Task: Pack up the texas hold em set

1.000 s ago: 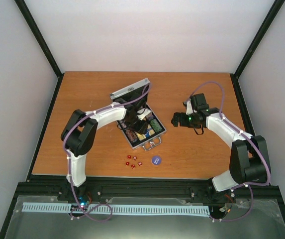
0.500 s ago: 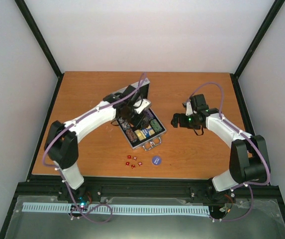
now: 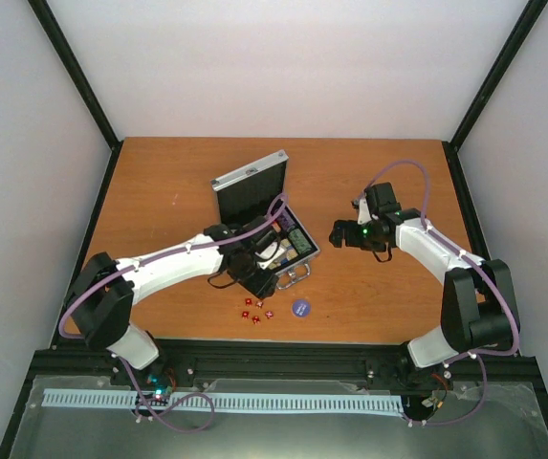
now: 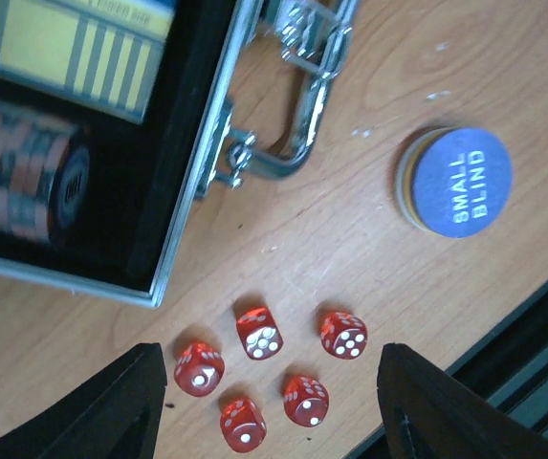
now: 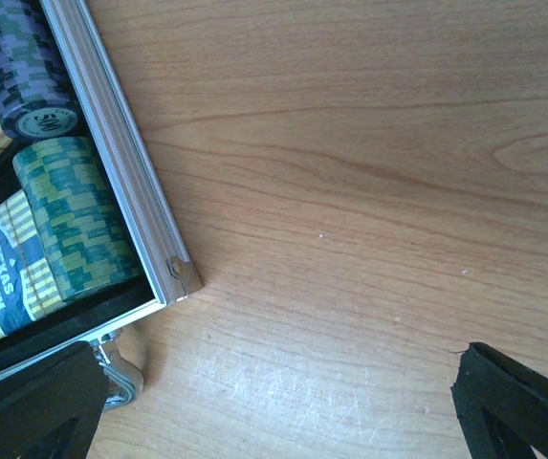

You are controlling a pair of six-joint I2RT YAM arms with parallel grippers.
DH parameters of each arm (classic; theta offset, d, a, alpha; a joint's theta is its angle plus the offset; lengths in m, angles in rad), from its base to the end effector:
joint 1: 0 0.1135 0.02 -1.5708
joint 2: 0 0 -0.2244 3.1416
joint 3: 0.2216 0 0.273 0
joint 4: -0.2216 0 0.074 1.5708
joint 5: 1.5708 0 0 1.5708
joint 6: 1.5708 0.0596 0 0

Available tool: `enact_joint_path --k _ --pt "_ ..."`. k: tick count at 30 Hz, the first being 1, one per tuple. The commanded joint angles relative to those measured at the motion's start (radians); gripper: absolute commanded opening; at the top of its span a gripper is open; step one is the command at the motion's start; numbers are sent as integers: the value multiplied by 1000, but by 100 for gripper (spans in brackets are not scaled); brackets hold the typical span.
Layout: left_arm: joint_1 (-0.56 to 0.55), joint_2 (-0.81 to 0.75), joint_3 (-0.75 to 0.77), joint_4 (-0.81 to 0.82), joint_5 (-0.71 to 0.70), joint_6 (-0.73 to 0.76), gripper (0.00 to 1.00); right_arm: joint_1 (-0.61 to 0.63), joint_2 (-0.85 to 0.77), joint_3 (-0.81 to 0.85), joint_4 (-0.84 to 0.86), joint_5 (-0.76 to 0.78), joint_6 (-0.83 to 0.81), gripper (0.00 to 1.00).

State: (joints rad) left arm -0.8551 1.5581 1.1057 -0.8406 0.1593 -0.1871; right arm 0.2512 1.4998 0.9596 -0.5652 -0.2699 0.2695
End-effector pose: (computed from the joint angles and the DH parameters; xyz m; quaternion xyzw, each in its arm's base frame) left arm 0.2024 -0.2472 0.1477 0.3341 0.9291 -0.1371 0.0805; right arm 0.3083 0.0955 0.1344 -0.0222 0.9644 0.1853 0.1871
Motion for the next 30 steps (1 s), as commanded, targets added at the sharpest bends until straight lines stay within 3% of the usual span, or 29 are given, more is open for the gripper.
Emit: enact_joint_path --k 1,7,18,30 --pt "-18 -37 -54 42 -36 -130 63 -7 -2 -21 -16 -1 2 100" --pt "-41 -24 -113 85 -34 -160 63 -7 2 -24 -17 -9 2 100" --pt "-73 72 -56 92 -20 -161 58 -7 0 -35 -14 -8 1 100" --pt "-89 126 -38 48 -104 -201 52 -7 -10 -69 3 -14 7 100"
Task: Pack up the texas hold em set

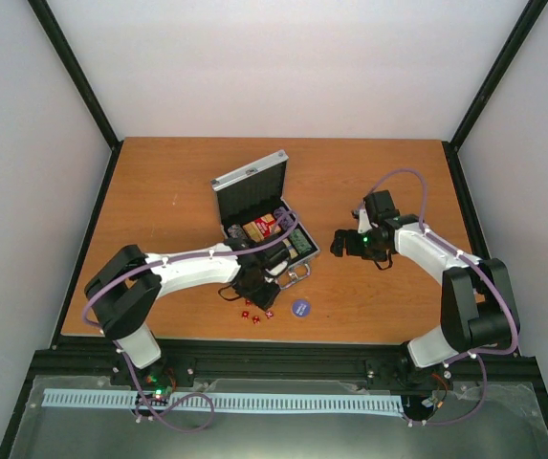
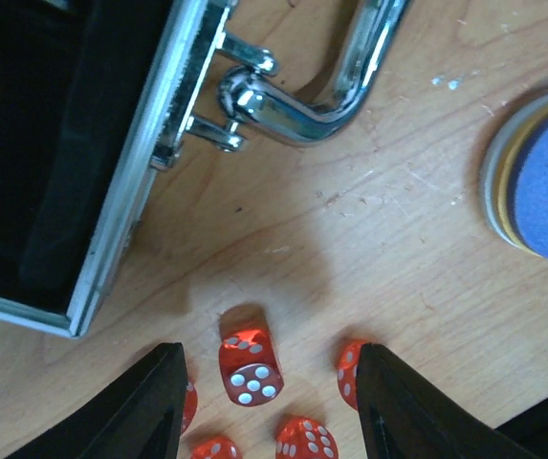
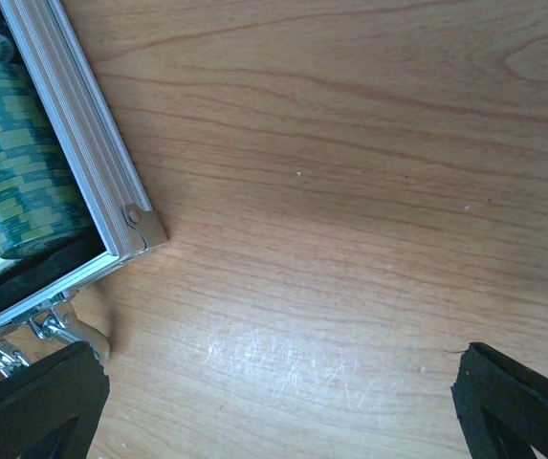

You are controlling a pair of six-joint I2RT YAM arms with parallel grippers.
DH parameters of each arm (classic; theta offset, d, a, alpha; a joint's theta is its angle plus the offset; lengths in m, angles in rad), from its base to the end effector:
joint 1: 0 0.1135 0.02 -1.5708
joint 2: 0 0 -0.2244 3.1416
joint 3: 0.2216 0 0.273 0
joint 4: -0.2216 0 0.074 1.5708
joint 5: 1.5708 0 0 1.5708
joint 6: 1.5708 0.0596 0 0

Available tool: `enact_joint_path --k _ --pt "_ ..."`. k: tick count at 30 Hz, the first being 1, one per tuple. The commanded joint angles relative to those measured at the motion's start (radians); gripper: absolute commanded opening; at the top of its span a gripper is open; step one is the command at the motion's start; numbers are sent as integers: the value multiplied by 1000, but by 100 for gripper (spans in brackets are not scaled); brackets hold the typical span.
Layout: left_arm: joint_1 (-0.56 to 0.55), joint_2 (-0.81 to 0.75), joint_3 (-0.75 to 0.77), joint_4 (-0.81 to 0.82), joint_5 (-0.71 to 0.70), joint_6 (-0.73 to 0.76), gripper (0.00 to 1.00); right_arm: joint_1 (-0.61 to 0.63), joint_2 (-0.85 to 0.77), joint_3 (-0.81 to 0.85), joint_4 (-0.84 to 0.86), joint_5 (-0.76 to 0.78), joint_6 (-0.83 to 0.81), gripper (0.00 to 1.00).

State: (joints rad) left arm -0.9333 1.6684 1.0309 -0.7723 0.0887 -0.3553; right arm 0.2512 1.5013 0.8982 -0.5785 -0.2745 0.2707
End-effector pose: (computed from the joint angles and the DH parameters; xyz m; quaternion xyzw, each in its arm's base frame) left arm 0.1820 -0.2546 0.0949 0.2872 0.9535 -0.0836 0.0377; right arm 0.2940 0.0921 0.1142 -0.0170 0.9721 0.1791 0.1504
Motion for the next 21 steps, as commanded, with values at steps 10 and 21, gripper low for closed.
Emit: enact_joint_path --k 10,21 --pt "-10 17 26 -25 -13 -61 41 -7 -9 -10 17 -8 7 100" --pt "-10 16 -6 -38 1 -78 38 -7 -9 -14 23 -10 10 100"
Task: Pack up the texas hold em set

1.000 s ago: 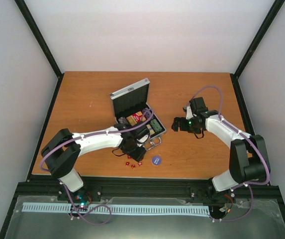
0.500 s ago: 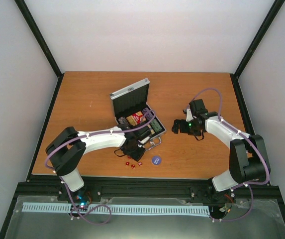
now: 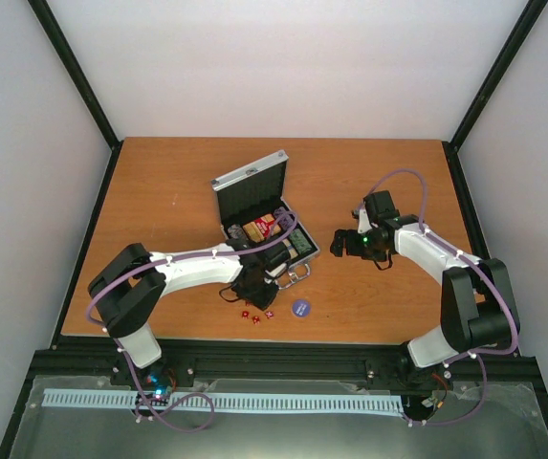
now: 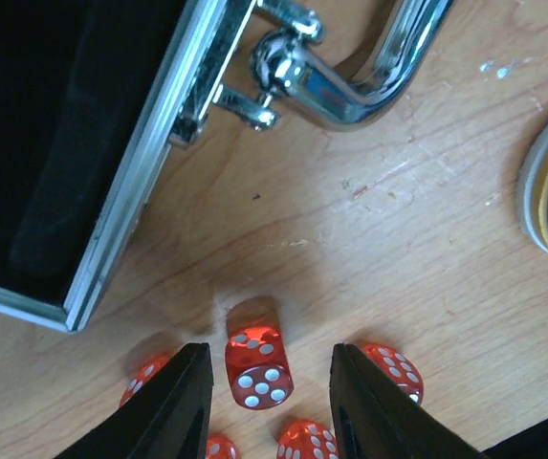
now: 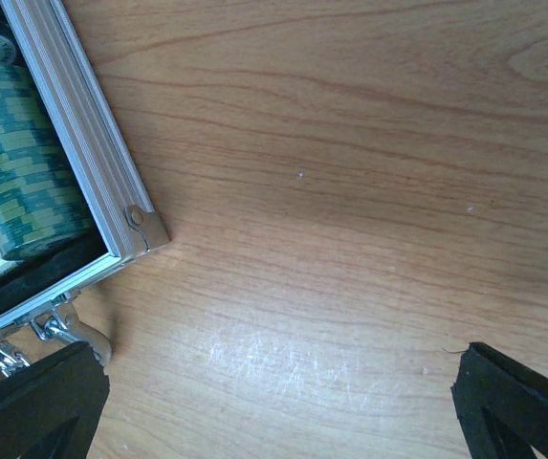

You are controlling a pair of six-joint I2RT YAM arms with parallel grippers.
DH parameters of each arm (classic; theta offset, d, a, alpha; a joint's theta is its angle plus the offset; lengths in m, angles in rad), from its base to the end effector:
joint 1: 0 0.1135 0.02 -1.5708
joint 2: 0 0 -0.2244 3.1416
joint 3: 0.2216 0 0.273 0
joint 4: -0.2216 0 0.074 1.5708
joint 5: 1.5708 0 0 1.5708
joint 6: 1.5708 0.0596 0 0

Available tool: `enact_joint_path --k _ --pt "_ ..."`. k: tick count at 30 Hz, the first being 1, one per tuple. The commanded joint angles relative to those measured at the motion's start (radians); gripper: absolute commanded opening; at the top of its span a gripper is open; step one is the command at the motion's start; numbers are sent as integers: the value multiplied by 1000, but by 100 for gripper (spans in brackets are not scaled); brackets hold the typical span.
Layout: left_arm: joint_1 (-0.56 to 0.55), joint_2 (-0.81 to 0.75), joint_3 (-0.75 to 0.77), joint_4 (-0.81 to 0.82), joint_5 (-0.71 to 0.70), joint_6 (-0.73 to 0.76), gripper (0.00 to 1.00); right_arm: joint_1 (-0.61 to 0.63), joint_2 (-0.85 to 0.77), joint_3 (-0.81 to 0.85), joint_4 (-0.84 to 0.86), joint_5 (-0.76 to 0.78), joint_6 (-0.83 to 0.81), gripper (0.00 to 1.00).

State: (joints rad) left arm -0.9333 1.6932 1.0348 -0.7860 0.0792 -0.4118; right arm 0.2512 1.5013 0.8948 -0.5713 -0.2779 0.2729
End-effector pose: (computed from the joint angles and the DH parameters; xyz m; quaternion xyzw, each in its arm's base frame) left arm 0.1817 -0.2532 0.0884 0.2595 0.9629 -0.0702 0.0247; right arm 0.2940 0.0923 0.1136 -0.0165 0.9715 0.1813 0.1516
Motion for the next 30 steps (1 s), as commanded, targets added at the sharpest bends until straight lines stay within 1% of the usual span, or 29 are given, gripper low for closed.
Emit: enact_joint_path --k 1,5,12,13,15,17,19,21,23,27,30 --pt "-10 -7 -10 -27 10 -22 37 -7 -9 -12 15 -8 8 100" --pt "-10 -6 -22 -25 15 -27 36 -6 -10 -16 20 -10 9 100" --pt "-10 31 0 -20 14 -19 29 -7 -9 -15 21 -12 9 100" --pt "-10 35 3 -19 13 -18 26 -7 -9 -14 22 -12 10 100" --pt "-10 45 9 -15 6 -18 16 -7 -7 -11 22 -12 9 100" --pt "-10 57 15 -16 3 -12 8 -6 -6 -8 20 -12 9 100" --pt "-11 59 24 -25 -8 -7 3 -6 -3 -8 20 -12 9 100" --pt "-10 46 41 -47 -23 7 1 -7 -2 -8 20 -12 9 100" --pt "-10 21 75 -87 -48 27 1 -7 -2 -8 21 -12 8 100" --pt "-10 -7 223 -219 -100 98 1 -7 0 -4 22 -11 9 100" --pt "-9 -1 337 -271 -146 161 1 -7 4 2 22 -8 8 100"
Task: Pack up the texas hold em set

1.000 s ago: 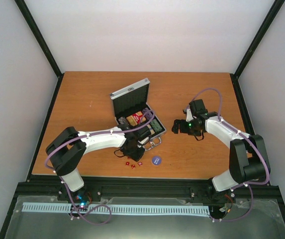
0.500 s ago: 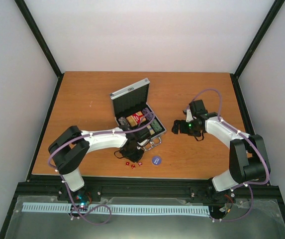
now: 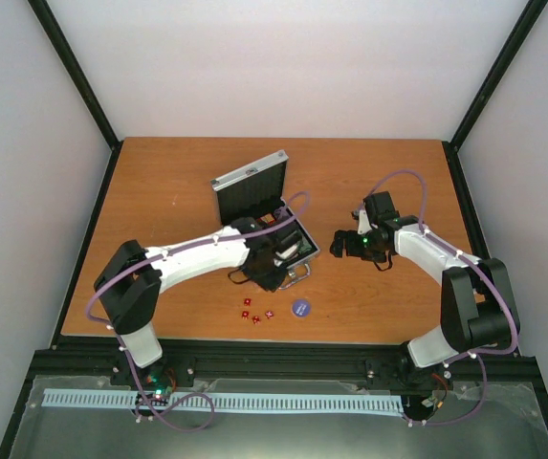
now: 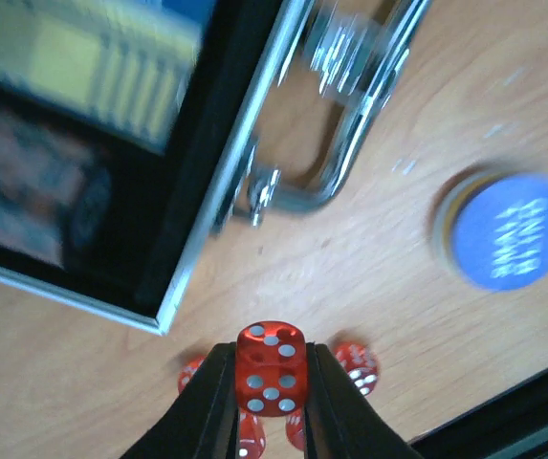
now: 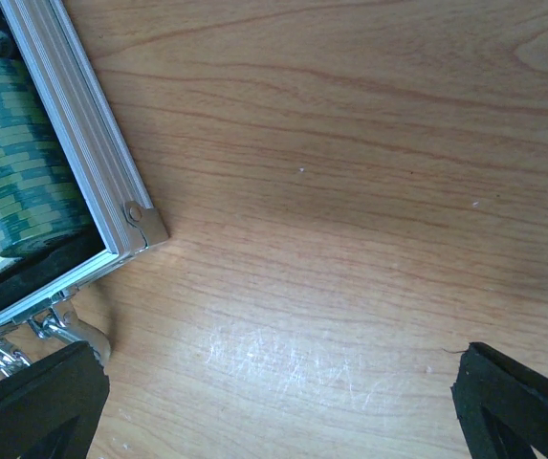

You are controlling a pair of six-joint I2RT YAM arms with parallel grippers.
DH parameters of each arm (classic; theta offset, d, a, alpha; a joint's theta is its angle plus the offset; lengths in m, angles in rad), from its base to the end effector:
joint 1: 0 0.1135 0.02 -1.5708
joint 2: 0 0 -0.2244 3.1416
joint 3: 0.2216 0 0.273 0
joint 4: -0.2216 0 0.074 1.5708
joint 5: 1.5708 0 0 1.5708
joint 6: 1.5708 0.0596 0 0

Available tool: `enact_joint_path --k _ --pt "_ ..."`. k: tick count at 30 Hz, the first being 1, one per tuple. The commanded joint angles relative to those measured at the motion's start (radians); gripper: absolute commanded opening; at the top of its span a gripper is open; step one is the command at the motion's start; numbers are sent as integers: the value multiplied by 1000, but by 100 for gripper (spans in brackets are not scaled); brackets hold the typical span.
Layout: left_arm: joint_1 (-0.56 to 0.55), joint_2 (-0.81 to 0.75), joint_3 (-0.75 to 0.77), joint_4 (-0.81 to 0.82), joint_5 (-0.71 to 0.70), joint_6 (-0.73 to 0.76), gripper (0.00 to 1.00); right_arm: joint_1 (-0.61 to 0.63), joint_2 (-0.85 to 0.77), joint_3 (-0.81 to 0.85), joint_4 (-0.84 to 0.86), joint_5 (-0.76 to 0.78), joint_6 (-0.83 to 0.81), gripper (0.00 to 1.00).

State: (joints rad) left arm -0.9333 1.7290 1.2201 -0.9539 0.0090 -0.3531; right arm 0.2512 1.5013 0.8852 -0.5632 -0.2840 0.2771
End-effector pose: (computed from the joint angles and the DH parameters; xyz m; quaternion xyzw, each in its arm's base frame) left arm 0.1969 -0.2668 0.1249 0.2859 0.9567 -0.0360 0.0405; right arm 0.2927 0.0924 0.1111 -0.0149 0.9713 0.1843 0.1496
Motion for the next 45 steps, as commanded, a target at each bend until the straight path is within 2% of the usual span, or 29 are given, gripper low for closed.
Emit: enact_joint_path --k 1,11,15,25,29,38,41,45 --pt "-6 -34 179 -107 -81 120 1 -6 4 13 15 -1 4 100" --pt "145 110 208 85 -109 359 1 -7 23 36 25 1 16 100" --pt "198 197 285 125 -101 420 1 -7 37 58 29 5 23 100" --pt "249 334 415 156 -69 454 1 -7 55 57 28 13 21 100" --pt "249 353 426 157 -33 444 1 -7 59 54 30 20 19 100" --pt "249 399 450 189 -62 426 1 -7 66 46 33 17 14 100" --pt "250 412 468 198 -69 421 4 -6 69 44 36 14 14 100" --pt "249 432 489 194 -65 423 16 -6 72 43 39 10 16 100"
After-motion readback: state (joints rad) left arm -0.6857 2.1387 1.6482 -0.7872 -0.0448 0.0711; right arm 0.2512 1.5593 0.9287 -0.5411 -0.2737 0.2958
